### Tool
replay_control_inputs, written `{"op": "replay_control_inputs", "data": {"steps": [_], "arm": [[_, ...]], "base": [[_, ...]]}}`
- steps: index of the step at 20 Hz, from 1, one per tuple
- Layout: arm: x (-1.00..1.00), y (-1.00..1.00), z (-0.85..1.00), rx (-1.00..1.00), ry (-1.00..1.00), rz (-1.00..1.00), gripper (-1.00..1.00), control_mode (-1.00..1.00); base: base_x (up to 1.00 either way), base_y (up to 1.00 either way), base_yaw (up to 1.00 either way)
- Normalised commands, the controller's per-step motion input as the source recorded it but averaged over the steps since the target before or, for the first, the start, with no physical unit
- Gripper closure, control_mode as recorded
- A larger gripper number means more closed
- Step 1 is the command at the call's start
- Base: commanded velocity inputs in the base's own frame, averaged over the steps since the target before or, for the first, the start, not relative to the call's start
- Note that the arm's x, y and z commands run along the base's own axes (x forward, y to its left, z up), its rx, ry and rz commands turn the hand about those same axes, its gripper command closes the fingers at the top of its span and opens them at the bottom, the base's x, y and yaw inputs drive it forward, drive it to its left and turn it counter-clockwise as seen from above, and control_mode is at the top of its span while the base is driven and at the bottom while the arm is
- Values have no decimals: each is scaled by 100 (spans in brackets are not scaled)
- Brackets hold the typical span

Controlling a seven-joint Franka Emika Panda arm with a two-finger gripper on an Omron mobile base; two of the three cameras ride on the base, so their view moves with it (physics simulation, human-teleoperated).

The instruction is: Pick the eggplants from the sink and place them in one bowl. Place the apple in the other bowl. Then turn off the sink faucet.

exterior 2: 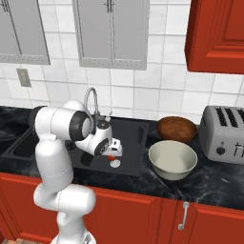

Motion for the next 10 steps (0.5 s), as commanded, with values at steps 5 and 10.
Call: {"op": "replay_control_inputs", "data": {"steps": [5,10], "arm": [[27,0,-17,0,0,0,-100,-100],[26,0,-18,0,0,0,-100,-100]], "base": [[0,0,0],[0,0,0]]}}
